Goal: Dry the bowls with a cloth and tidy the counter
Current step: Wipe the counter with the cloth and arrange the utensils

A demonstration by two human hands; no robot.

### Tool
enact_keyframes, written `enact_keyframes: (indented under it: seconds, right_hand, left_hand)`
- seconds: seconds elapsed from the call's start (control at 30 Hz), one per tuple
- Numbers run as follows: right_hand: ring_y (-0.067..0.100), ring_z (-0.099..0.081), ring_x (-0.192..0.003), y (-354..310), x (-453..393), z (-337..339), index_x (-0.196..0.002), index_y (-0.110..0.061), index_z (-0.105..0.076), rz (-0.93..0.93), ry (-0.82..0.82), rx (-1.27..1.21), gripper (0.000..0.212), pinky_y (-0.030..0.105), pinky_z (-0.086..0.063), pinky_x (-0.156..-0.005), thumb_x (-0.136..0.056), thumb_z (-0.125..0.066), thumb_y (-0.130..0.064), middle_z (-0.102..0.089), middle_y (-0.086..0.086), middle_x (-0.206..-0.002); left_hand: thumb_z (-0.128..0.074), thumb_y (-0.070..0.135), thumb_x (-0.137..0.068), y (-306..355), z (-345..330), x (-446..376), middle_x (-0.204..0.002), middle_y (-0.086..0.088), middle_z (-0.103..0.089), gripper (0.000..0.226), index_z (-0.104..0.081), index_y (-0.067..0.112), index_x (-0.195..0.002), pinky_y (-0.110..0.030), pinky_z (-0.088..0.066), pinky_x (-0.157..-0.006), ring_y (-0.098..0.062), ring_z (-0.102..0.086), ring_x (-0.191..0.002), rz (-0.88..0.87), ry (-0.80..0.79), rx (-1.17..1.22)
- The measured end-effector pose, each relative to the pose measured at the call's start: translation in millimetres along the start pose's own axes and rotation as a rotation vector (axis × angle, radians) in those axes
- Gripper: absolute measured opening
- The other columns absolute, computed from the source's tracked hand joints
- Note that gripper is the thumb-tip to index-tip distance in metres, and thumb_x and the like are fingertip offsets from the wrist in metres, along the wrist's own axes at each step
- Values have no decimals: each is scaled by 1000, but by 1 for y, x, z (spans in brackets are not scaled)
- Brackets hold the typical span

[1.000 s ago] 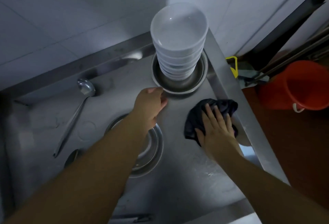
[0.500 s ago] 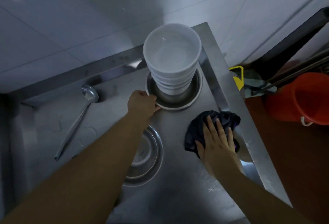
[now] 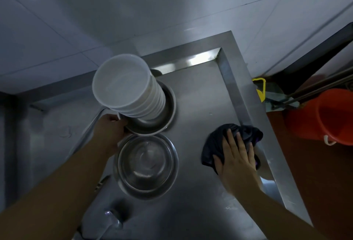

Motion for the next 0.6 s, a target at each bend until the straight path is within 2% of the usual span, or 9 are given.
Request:
enact_keyframes:
  seconds: [0.07, 0.13, 0.27, 0.33, 0.4, 0.5, 0.57, 0.6]
  right_hand:
    - [36, -25, -159, -3, -6, 2, -159, -7, -42, 13, -13, -6, 68, 60, -23, -126, -105, -37, -50, -23, 13, -173]
    - [35, -27, -158, -11, -26, 7, -158, -8, -45, 44, -7, -30, 67, 61, -25, -125, -105, -38, -50, -27, 12, -172]
    - [34, -30, -157, -32, -103, 23, -158, -10, -46, 53, 24, -97, 65, 60, -22, -127, -104, -44, -47, -32, 11, -171]
    - [33, -23, -160, -39, -153, 29, -162, -11, -39, 40, 16, -126, 67, 58, -15, -128, -106, -47, -46, -26, 10, -173]
    - [31, -12, -162, -45, -203, 36, -167, -13, -24, -19, 3, -152, 72, 56, -6, -130, -107, -41, -49, -16, 8, -176]
    - [28, -4, -163, -61, -252, 45, -169, -16, -5, -120, 20, -241, 77, 53, -1, -130, -108, -35, -52, -1, 5, -178]
    - [28, -3, -163, -68, -259, 46, -169, -16, -6, -119, 20, -249, 76, 53, -3, -130, -108, -34, -51, 0, 5, -178]
    - [29, -4, -163, -68, -256, 47, -168, -16, -12, -40, 3, -225, 73, 54, -5, -130, -107, -34, -50, -3, 5, -178]
  left_hand:
    - [-67, -1, -98, -1, 4, 1, -99, -27, -75, 5, -70, -5, -100, -54, -64, -85, -43, -76, -96, -17, 9, 33]
    - [-68, -1, -98, 0, 4, 4, -89, -19, -74, 11, -71, 4, -88, -48, -65, -80, -40, -76, -93, -35, 15, 44]
    - [-69, 2, -98, 4, 3, 11, -91, -19, -75, 23, -77, 15, -81, -57, -62, -90, -40, -75, -94, -58, -28, 57]
    - [-72, 3, -97, 4, 4, 12, -104, -24, -75, 8, -77, 9, -96, -62, -61, -92, -44, -74, -102, -63, -41, 74]
    - [-73, 3, -96, 5, 5, 13, -112, -26, -74, 13, -73, 2, -109, -64, -60, -93, -44, -73, -107, -68, -38, 94]
    - [-72, 3, -96, 6, 5, 15, -115, -26, -74, 17, -73, 3, -113, -65, -59, -94, -46, -71, -111, -86, -70, 105]
    - [-69, 2, -97, 6, 5, 14, -115, -25, -74, 18, -73, 4, -115, -65, -59, -95, -46, -70, -113, -87, -74, 100]
    - [-68, 2, -97, 6, 5, 14, -115, -26, -74, 18, -73, 3, -115, -65, -59, -95, -47, -70, -113, -85, -71, 92]
Point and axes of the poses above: each hand's wrist, its own x-axis away from the middle knuckle, its own z-axis out of the back of the hand, y = z × x, the point moved 4 cm from there along -x, towards the middle knuckle
